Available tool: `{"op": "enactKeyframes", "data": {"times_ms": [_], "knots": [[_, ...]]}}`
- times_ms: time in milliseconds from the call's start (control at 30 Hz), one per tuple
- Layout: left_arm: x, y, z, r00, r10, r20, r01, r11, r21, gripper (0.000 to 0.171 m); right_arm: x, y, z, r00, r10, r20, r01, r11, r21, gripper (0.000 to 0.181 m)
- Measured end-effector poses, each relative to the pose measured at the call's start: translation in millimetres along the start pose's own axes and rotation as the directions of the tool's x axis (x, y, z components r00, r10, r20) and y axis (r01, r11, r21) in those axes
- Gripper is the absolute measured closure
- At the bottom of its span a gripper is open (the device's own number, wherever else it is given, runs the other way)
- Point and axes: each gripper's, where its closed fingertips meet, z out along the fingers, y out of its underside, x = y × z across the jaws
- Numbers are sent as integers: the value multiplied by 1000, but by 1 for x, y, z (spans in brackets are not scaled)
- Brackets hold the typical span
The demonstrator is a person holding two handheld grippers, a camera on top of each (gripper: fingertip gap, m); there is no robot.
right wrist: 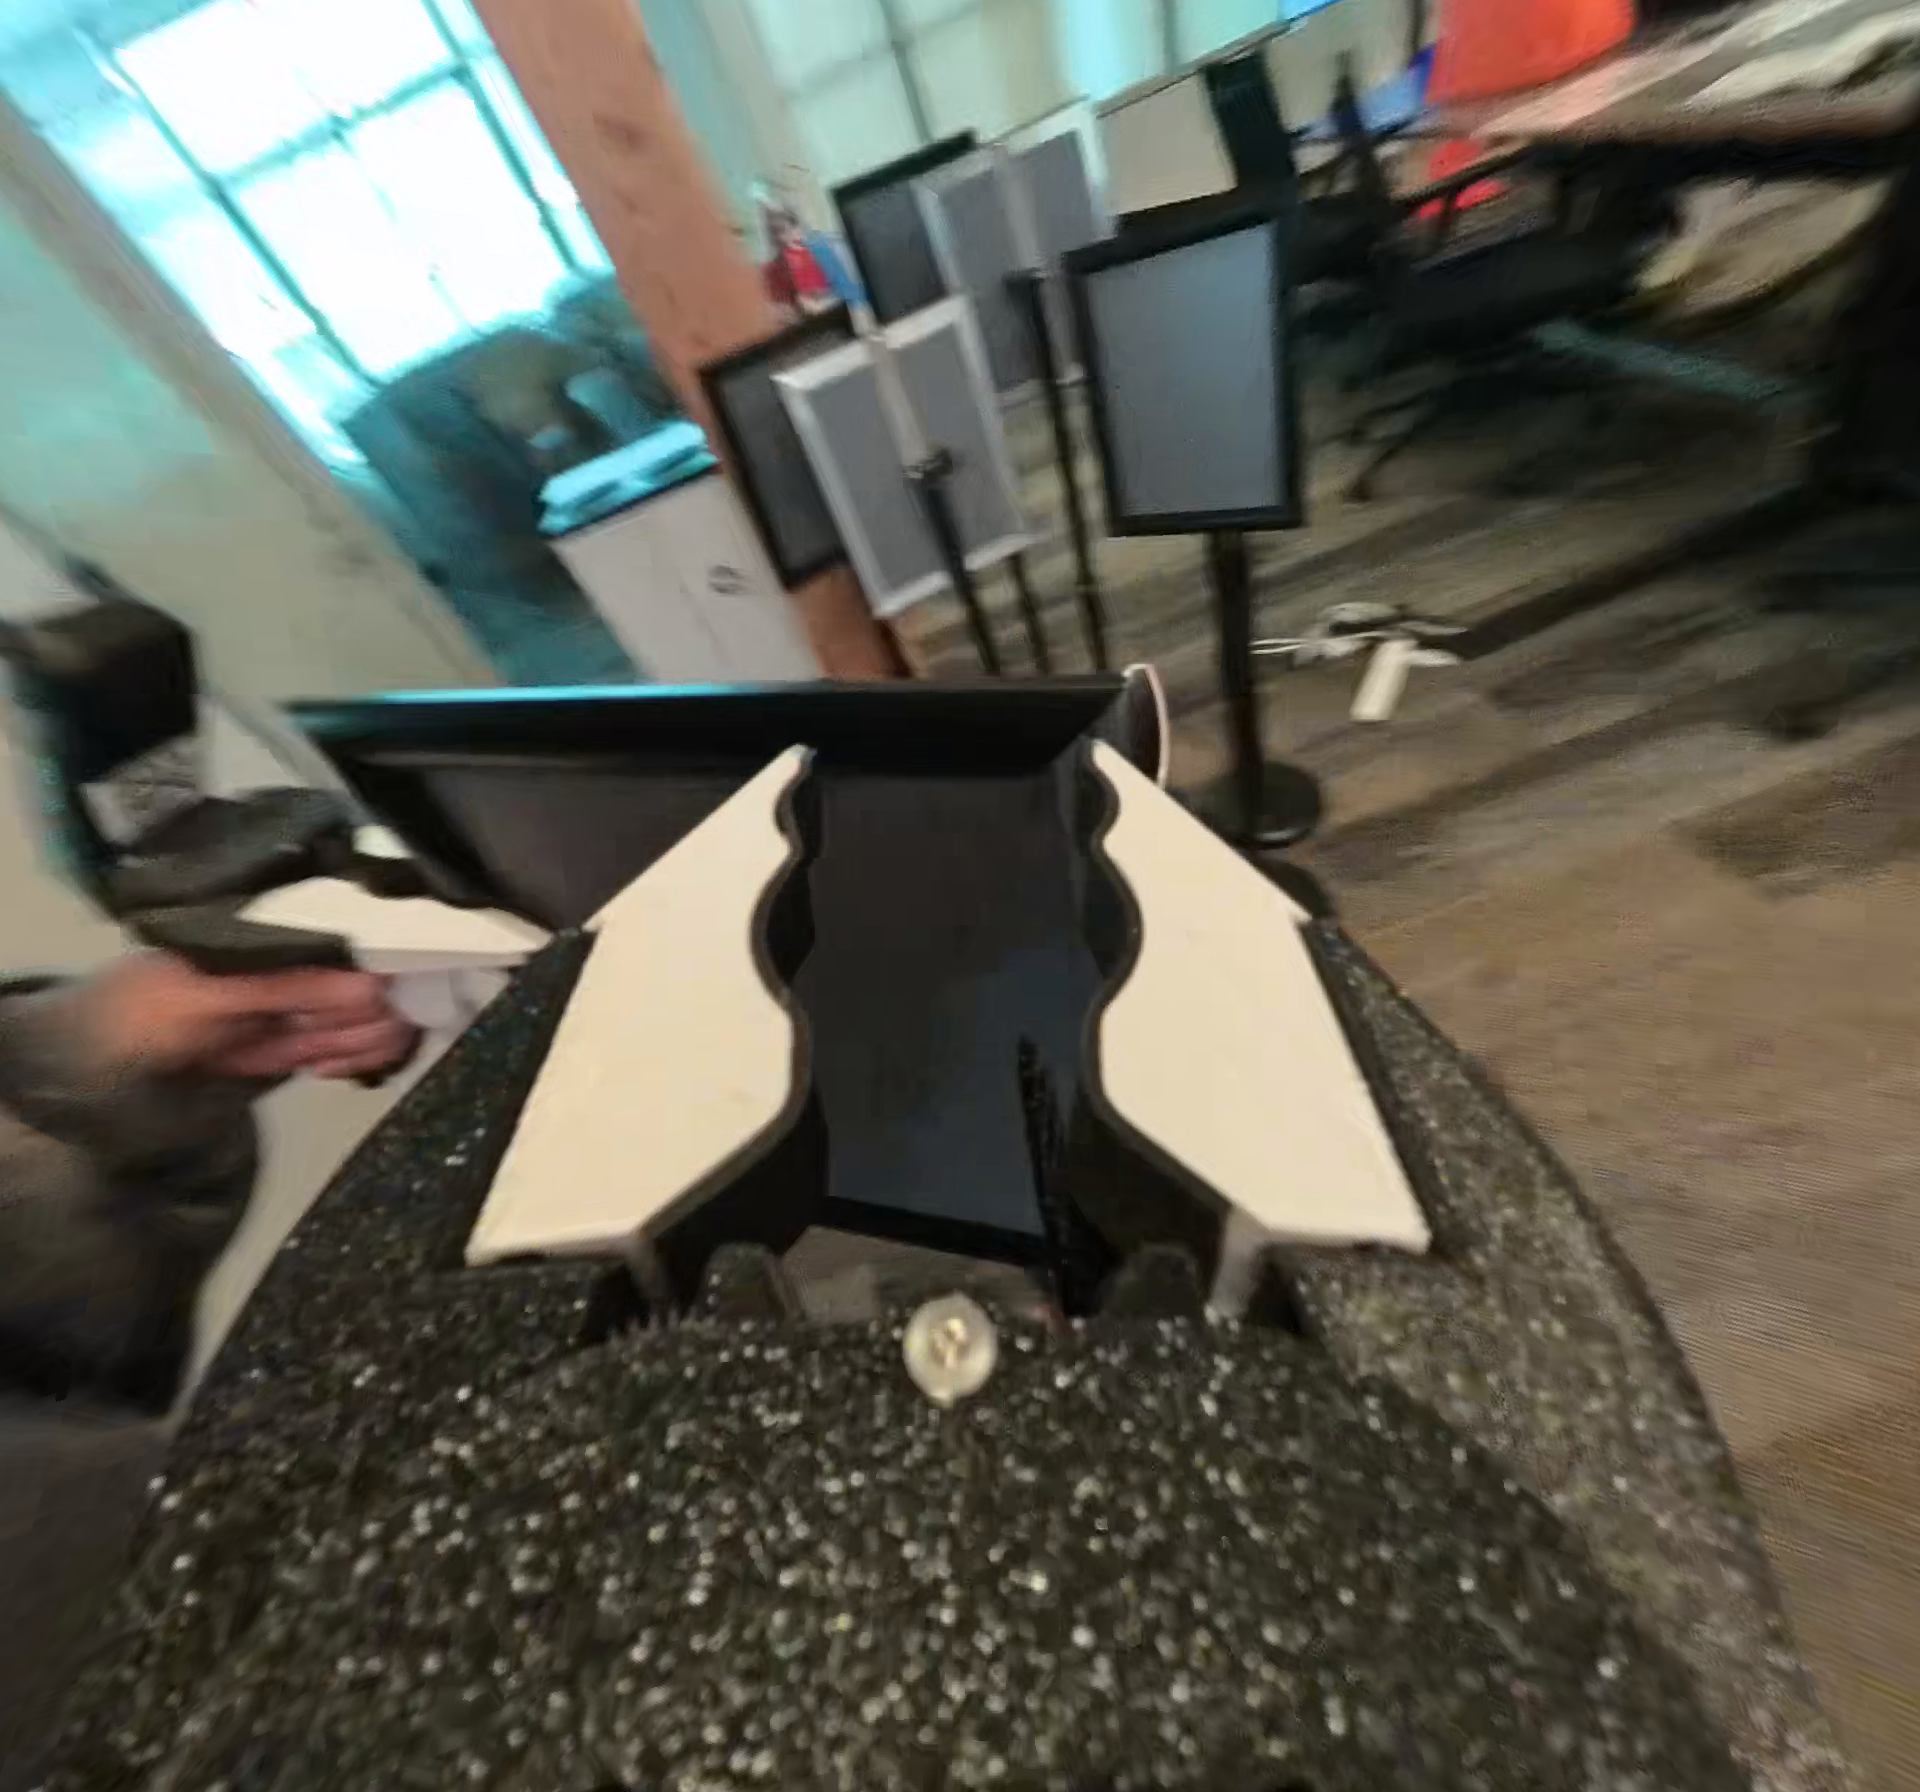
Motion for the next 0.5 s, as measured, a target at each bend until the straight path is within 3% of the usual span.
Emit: {"op": "enactKeyframes", "data": {"times_ms": [167, 300, 400, 500], "knots": [[1, 2, -2, 1000, -11, 27, 10, 1000, 27, 165, -2, 6, 17, 994, -87, -67, 83, 994, -70, 119], [0, 4, -3, 999, 15, 30, -15, 1000, 0, 165, 1, 1, 25, 997, 41, -64, -43, 999, -27, 122], [2, 3, -1, 999, 33, 25, -33, 999, -9, 165, -1, -6, 26, 973, 208, 101, -212, 977, 28, 122], [-4, 5, -6, 999, 21, 30, -21, 1000, -16, 165, -1, -10, 21, 867, 358, 347, -373, 928, -24, 140]]}}
